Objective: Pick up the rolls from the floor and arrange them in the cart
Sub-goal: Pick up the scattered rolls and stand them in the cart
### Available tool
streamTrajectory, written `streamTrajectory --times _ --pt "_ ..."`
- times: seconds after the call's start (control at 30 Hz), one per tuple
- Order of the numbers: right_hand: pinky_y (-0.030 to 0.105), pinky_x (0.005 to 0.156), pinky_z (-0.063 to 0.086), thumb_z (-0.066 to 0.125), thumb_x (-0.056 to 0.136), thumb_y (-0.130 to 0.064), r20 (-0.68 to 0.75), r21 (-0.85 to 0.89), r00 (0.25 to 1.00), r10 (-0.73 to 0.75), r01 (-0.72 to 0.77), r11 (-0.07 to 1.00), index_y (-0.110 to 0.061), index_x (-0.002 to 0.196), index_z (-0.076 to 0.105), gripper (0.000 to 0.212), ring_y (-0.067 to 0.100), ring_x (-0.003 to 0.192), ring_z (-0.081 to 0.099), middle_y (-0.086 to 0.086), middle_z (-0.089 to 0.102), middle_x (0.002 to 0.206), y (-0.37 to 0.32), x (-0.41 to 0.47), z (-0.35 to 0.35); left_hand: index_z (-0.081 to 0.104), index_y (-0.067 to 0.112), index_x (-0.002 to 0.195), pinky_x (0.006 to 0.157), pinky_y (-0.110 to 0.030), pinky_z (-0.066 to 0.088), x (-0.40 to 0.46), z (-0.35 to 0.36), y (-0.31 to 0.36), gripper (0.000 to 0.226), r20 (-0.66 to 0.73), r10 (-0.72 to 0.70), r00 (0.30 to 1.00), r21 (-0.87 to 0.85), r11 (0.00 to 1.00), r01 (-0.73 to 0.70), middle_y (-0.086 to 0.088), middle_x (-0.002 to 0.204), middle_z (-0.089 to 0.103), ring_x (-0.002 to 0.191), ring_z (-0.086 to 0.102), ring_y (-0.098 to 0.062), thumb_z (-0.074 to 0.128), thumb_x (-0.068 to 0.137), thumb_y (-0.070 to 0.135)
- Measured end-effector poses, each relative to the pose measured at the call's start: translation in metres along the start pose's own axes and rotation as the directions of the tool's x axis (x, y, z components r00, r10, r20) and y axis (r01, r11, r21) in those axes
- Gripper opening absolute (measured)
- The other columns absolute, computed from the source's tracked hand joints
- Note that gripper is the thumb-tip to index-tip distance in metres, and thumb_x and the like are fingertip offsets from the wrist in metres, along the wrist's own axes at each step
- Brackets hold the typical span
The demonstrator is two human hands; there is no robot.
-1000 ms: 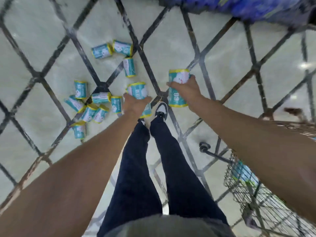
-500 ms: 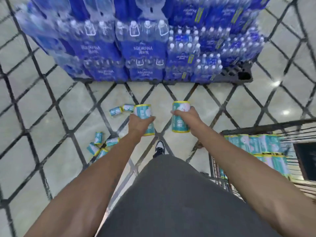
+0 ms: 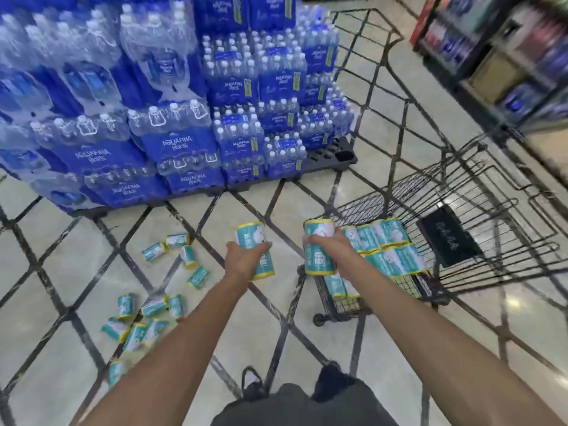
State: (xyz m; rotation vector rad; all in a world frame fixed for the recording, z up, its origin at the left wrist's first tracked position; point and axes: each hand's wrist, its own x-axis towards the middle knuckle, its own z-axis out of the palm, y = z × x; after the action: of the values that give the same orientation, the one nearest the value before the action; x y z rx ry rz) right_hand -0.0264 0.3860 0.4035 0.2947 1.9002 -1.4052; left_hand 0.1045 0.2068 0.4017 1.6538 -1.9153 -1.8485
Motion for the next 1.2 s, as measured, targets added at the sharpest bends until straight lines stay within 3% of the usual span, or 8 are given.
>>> streamTrajectory --times 0.27,0.37,0.47,0.53,0.6,0.73,0.87,1.2 --pt "0.05 0.082 0.063 0.097 0.049 -0.043 -0.06 0.08 0.997 0.055 -0.05 0.996 -0.018 0.125 0.055 0.09 0.029 0.098 0.072 0.008 0.071 0.116 0.062 0.019 -0.223 0.048 0.013 0.11 0.056 -0.03 0.055 -0.088 0.209 -0.005 0.063 0.06 0.003 0.998 0.046 0.999 -0.006 -0.006 0.099 0.064 0.08 0.067 -0.019 0.088 0.071 0.041" --pt "0.05 0.08 0.063 0.101 0.034 -0.043 -0.114 0.091 0.99 0.081 -0.071 0.993 -0.017 0.121 0.058 0.1 0.028 0.093 0.074 0.008 0.073 0.113 0.078 0.021 -0.304 0.055 0.014 0.111 0.075 -0.042 0.063 -0.114 0.285 -0.017 0.08 0.101 -0.031 0.994 0.057 0.998 0.025 -0.007 0.105 0.07 0.088 0.071 -0.022 0.09 0.053 0.055" --pt "0.036 0.063 0.06 0.096 0.062 -0.02 -0.177 0.068 0.983 0.055 -0.044 0.997 -0.01 0.116 0.053 0.069 0.023 0.084 0.071 0.01 0.069 0.105 0.076 0.01 -0.359 0.038 0.009 0.139 0.094 -0.044 0.056 -0.132 0.337 -0.028 0.111 0.134 -0.06 0.989 0.127 0.991 0.042 -0.011 0.13 0.06 0.112 0.063 -0.029 0.086 0.054 0.06" --pt "0.044 0.071 0.062 0.093 0.067 -0.012 -0.164 0.098 0.984 0.067 -0.051 0.994 -0.013 0.107 0.05 0.059 0.028 0.089 0.071 0.012 0.066 0.103 0.076 0.019 -0.385 0.025 0.007 0.15 0.103 -0.046 0.05 -0.147 0.362 -0.023 0.114 0.121 -0.088 0.989 0.149 0.986 0.07 -0.017 0.142 0.051 0.125 0.055 -0.035 0.086 0.066 0.054" --pt "0.056 0.082 0.061 0.097 0.056 -0.021 -0.154 0.104 0.986 0.07 -0.055 0.993 -0.016 0.107 0.048 0.071 0.034 0.097 0.071 0.013 0.067 0.107 0.077 0.036 -0.403 0.013 0.004 0.157 0.109 -0.044 0.043 -0.143 0.385 -0.023 0.117 0.096 -0.112 0.989 0.194 0.977 0.092 -0.018 0.153 0.041 0.136 0.045 -0.036 0.084 0.076 0.049" --pt "0.057 0.087 0.06 0.095 0.029 -0.043 -0.11 0.029 0.988 0.11 -0.107 0.994 -0.012 0.13 0.04 0.12 0.032 0.101 0.07 0.013 0.064 0.117 0.093 0.099 -0.43 0.003 0.007 0.16 0.112 -0.044 0.036 -0.131 0.423 -0.023 0.118 0.1 -0.164 0.981 0.195 0.97 0.143 -0.016 0.161 0.028 0.145 0.034 -0.036 0.081 0.08 0.048" --pt "0.056 0.091 0.058 0.096 0.016 -0.057 -0.093 -0.078 0.985 0.147 -0.154 0.985 -0.014 0.146 0.031 0.152 0.033 0.115 0.066 0.013 0.059 0.135 0.107 0.174 -0.438 0.009 0.004 0.159 0.112 -0.043 0.039 -0.091 0.461 -0.015 0.118 0.056 -0.212 0.976 0.201 0.96 0.197 -0.018 0.156 0.036 0.14 0.04 -0.036 0.081 0.078 0.051" --pt "0.05 0.104 0.05 0.091 0.067 -0.041 -0.165 -0.331 0.957 0.238 -0.281 0.901 -0.008 0.155 0.022 0.117 0.034 0.131 0.053 0.016 0.048 0.149 0.054 0.301 -0.419 0.006 0.002 0.159 0.111 -0.04 0.036 0.048 0.569 0.015 0.112 0.014 -0.306 0.952 0.227 0.928 0.295 -0.017 0.16 0.029 0.145 0.034 -0.034 0.075 0.084 0.051"
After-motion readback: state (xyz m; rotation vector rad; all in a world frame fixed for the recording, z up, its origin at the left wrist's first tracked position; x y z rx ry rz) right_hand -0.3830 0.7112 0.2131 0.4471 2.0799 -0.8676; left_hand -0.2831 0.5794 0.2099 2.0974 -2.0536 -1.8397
